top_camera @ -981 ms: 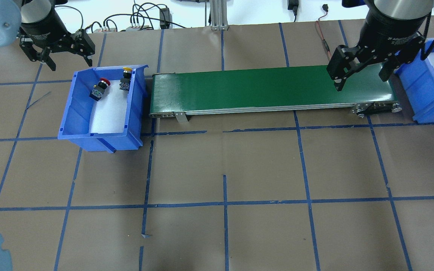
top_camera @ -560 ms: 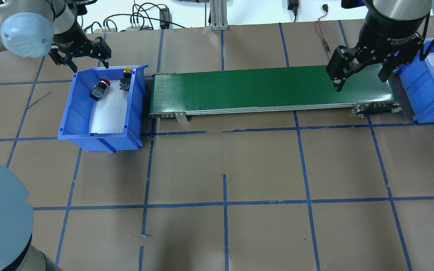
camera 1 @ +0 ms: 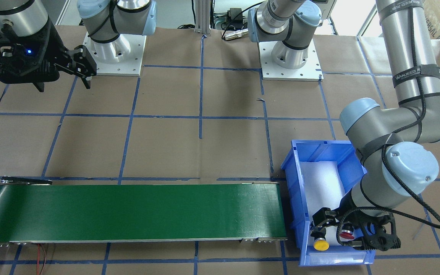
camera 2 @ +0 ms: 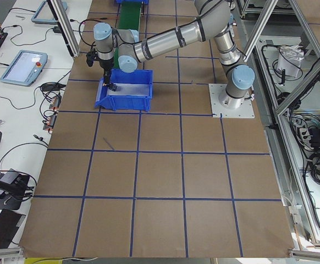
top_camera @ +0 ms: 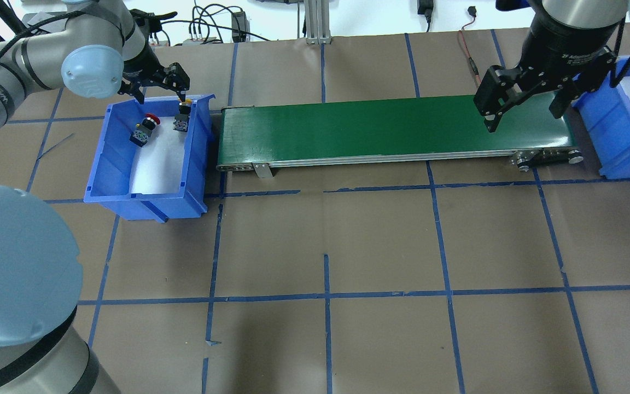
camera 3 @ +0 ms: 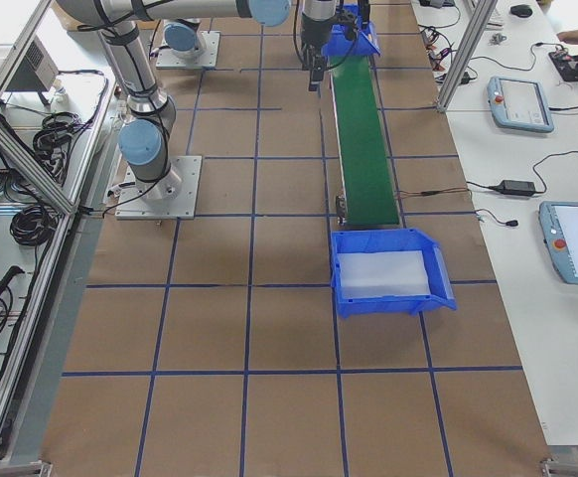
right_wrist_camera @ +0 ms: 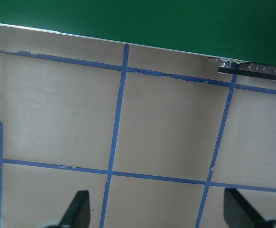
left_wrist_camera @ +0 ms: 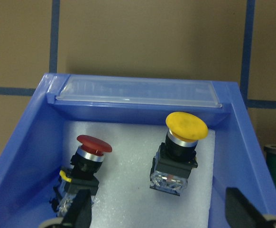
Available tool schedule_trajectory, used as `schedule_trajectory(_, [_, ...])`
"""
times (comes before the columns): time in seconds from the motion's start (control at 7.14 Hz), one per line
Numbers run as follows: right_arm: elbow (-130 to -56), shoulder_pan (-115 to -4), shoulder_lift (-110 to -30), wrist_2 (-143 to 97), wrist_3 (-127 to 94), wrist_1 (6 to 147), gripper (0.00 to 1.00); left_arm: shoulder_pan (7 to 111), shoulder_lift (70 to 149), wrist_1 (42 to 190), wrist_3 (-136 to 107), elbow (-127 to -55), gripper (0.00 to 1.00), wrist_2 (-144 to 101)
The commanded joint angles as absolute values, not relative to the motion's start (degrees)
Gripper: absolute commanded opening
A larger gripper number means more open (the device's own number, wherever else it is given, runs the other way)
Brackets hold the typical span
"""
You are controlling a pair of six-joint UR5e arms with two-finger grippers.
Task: Transport two buttons from left to right
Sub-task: 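Reach the left gripper down to the yellow button in the blue bin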
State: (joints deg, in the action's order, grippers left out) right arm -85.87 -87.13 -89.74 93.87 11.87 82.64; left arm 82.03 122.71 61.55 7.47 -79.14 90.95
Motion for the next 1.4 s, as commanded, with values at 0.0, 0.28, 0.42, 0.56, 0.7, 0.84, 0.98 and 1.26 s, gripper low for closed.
schedule_trajectory(0.0, [-85.87,-87.10,-89.65,93.87,11.95,82.53,1.00,82.00,124.27,58.98,9.23,-79.01,1.00,90.97])
schedule_trajectory(0.28, [-85.87,-87.10,-89.82,93.87,11.95,82.53,1.00,82.00,125.50,57.67,9.14,-78.40,0.99,90.70])
schedule_trajectory(0.42, [-85.96,-87.10,-89.82,93.87,11.87,82.44,1.00,81.83,125.77,57.74,8.88,-77.96,0.90,89.22])
schedule_trajectory(0.56, [-85.96,-87.10,-89.91,93.87,11.87,82.44,1.00,81.91,125.86,57.74,8.01,-77.87,0.88,89.12])
schedule_trajectory(0.7, [-85.96,-87.19,-89.91,93.87,11.87,82.44,1.00,81.91,126.12,57.66,7.91,-77.87,0.88,88.60])
schedule_trajectory(0.84, [-85.96,-87.19,-89.91,93.87,11.95,82.44,1.00,81.74,127.08,57.57,7.91,-77.78,0.87,86.59])
schedule_trajectory(0.98, [-85.96,-87.19,-89.91,93.87,11.95,82.44,1.00,81.74,127.44,57.57,7.91,-77.17,0.85,86.49])
schedule_trajectory(1.26, [-85.96,-87.19,-90.00,93.87,11.95,82.44,1.00,81.74,128.23,57.57,8.00,-76.55,0.82,86.48])
